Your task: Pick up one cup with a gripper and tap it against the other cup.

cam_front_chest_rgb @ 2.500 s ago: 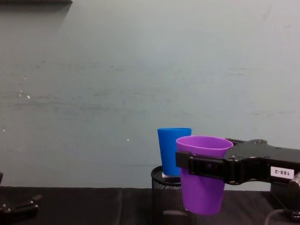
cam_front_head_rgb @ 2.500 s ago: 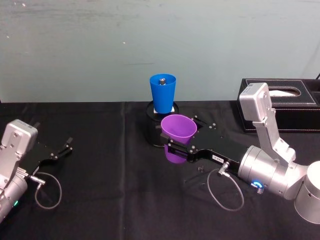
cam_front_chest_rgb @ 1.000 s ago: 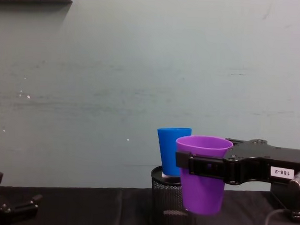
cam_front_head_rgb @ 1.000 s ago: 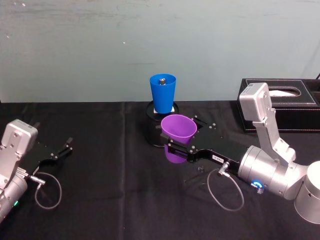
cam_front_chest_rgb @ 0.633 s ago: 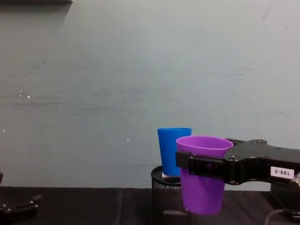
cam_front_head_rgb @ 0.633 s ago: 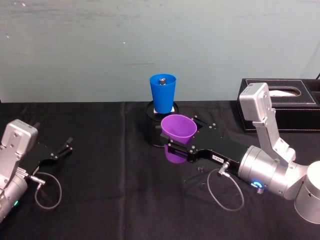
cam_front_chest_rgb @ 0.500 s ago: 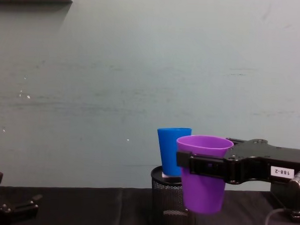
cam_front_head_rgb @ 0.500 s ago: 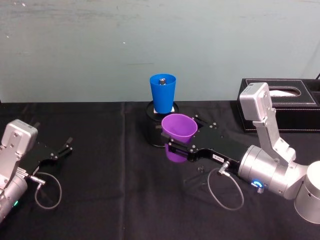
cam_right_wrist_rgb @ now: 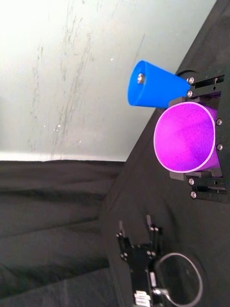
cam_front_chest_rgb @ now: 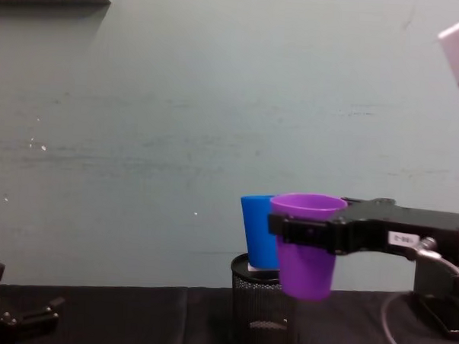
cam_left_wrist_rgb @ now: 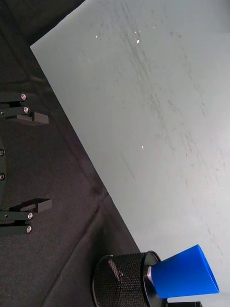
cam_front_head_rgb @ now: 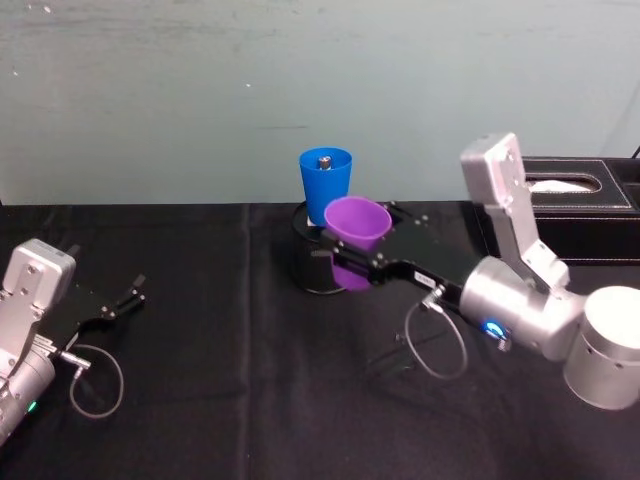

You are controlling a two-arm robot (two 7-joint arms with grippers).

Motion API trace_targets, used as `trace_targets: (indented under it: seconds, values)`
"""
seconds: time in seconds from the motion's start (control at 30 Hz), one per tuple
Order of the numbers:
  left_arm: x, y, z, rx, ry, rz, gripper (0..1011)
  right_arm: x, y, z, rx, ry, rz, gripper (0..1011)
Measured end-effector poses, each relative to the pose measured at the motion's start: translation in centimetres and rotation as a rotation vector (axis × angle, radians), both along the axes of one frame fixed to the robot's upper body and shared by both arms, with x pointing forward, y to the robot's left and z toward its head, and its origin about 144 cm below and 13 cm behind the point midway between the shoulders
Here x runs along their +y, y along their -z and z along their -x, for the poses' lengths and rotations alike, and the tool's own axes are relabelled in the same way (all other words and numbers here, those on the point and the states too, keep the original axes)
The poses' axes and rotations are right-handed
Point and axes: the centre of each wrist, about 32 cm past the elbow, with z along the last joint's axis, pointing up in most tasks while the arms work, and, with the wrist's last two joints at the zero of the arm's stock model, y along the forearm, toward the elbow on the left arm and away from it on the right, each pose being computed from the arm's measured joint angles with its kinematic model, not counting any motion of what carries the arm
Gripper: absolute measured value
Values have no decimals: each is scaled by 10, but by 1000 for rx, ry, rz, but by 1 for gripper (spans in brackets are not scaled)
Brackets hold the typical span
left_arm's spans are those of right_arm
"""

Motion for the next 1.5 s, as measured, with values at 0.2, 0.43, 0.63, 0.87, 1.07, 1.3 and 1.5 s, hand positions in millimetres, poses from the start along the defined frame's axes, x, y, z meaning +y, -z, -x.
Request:
trace_targets:
  seconds: [0.2, 0.43, 0.63, 0.87, 1.07, 1.3, 1.5]
  values:
    - [0, 0, 0, 0, 0, 0, 1000, 12, -4, -23, 29, 12, -24, 748]
    - [0, 0, 0, 0, 0, 0, 1000, 25, -6, -45, 61, 24, -52, 747]
    - [0, 0, 0, 0, 0, 0, 1000, 36, -8, -59, 69, 33, -48, 747]
    - [0, 0, 0, 0, 0, 0, 1000, 40, -9, -69, 66, 51, -31, 747]
    - [0, 0, 0, 0, 0, 0, 1000, 41, -11, -76, 57, 65, -22, 747]
    - [0, 0, 0, 0, 0, 0, 1000, 39, -15, -81, 49, 78, -22, 747]
    - [0, 0, 0, 0, 0, 0, 1000, 38, -16, -81, 47, 83, -25, 748]
